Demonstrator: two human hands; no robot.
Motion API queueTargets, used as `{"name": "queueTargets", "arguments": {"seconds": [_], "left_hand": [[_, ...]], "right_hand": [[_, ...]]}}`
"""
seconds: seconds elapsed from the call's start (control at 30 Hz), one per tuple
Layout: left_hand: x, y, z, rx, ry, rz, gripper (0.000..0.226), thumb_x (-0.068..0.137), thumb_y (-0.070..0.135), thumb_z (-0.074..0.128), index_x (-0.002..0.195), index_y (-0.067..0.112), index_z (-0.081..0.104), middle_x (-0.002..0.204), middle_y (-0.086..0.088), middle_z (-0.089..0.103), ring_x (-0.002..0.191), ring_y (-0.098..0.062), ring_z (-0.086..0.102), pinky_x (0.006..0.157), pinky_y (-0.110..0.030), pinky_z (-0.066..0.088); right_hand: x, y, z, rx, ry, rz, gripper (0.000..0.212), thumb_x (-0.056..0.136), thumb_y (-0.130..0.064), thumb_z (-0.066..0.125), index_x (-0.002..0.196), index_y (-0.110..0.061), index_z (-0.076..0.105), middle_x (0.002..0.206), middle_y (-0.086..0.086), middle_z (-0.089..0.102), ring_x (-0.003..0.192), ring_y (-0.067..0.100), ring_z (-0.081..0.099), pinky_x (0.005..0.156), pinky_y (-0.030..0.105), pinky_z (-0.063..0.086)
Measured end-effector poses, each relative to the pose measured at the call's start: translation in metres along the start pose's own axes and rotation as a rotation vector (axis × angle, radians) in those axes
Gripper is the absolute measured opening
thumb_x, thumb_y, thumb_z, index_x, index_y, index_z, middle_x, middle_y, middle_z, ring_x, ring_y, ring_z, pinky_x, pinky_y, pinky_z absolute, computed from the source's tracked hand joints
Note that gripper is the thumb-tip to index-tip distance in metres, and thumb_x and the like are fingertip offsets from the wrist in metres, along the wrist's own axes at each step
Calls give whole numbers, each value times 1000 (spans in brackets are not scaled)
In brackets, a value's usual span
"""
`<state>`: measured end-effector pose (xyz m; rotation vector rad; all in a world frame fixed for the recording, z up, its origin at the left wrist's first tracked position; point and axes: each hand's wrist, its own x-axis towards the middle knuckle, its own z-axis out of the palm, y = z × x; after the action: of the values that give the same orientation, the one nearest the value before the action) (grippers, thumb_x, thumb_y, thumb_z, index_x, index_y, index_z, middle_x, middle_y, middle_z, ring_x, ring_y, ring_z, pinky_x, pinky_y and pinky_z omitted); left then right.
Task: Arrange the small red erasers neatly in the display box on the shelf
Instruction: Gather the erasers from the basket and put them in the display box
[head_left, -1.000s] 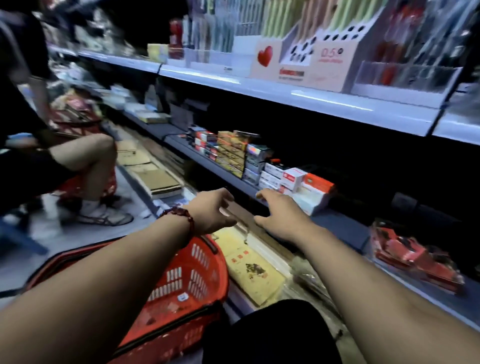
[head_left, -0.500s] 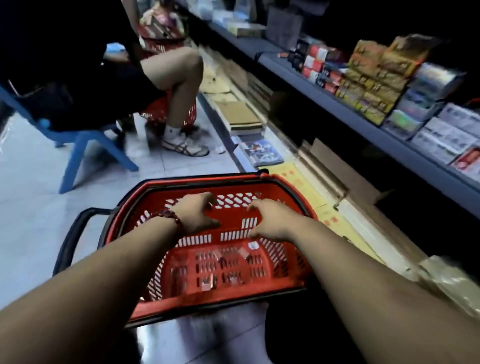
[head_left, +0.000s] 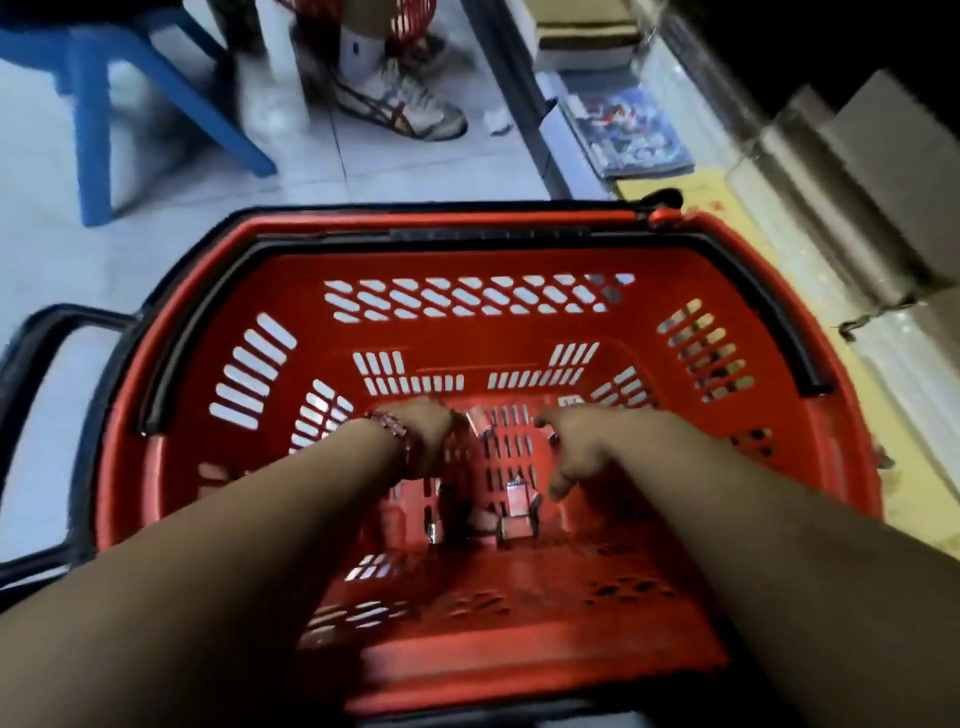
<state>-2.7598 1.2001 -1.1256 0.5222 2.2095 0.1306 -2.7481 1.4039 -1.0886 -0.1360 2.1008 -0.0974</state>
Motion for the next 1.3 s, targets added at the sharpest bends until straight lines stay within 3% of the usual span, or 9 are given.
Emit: {"name": "queueTargets", "arguments": {"seconds": [0.23, 0.33, 0.43, 0.6, 0.83, 1.0, 1.1, 1.2, 1.3], "left_hand": [[36, -7, 48, 70, -152, 44, 45, 100, 30, 61, 142, 19, 52, 142, -12, 52, 126, -29, 57, 90, -24, 45], [35, -8, 44, 214, -233, 74, 25, 98, 14, 64, 121, 5, 62, 126, -21, 62, 97, -10, 69, 81, -13, 49], [32, -8, 49, 252, -351, 126, 27, 99, -2, 55, 126, -9, 58, 132, -28, 60, 118, -28, 64, 100, -17, 44], [28, -10, 54, 17, -259, 51, 50, 90, 22, 72, 138, 16, 60, 137, -6, 63, 123, -25, 61, 99, -23, 42], [27, -31, 96, -49, -416, 23, 49, 70, 60, 60, 108, 32, 70, 102, 5, 74, 87, -14, 70, 86, -37, 61], [19, -37, 93, -171, -382, -73, 19, 96, 19, 56, 76, 17, 57, 77, -3, 58, 62, -15, 50, 61, -22, 43], [16, -26, 89, -285, -371, -71, 27, 102, 23, 54, 76, 19, 57, 78, -2, 59, 65, -15, 49, 72, -29, 45], [15, -9, 87, -340, -457, -24, 29, 98, 45, 61, 111, 21, 70, 119, -4, 70, 97, -16, 61, 99, -33, 49], [19, -9, 95, -259, -449, 49, 44, 99, 49, 56, 128, 18, 66, 128, -4, 68, 114, -20, 64, 108, -37, 47]], "right_hand": [[53, -11, 46, -100, -13, -119, 92, 78, -28, 86, 154, -20, 35, 153, 12, 44, 135, 31, 49, 110, 37, 44], [61, -16, 58, -95, -73, -131, 95, 77, -26, 86, 155, -19, 32, 155, 12, 41, 137, 31, 47, 111, 38, 44], [61, -18, 63, -79, -116, -119, 98, 76, -27, 88, 156, -18, 32, 159, 8, 32, 139, 31, 44, 111, 38, 45], [58, -19, 74, -48, -95, -101, 100, 75, -22, 87, 156, -22, 28, 162, 4, 19, 140, 33, 41, 105, 36, 48], [58, -29, 82, -39, -102, -130, 83, 82, -23, 81, 151, -14, 36, 153, 8, 34, 134, 29, 46, 105, 35, 47], [61, -30, 83, 39, -125, -113, 84, 88, -12, 70, 159, -11, 24, 161, 12, 26, 144, 31, 37, 109, 33, 41], [62, -33, 82, 29, -155, -107, 80, 89, -18, 69, 158, -11, 28, 160, 12, 26, 144, 33, 36, 112, 37, 42], [67, -32, 86, 13, -171, -85, 79, 90, -19, 67, 158, -14, 27, 160, 11, 23, 140, 35, 41, 110, 43, 46], [70, -32, 90, 32, -215, -66, 72, 97, -11, 56, 159, -10, 19, 163, 18, 19, 129, 35, 53, 101, 43, 53]]}}
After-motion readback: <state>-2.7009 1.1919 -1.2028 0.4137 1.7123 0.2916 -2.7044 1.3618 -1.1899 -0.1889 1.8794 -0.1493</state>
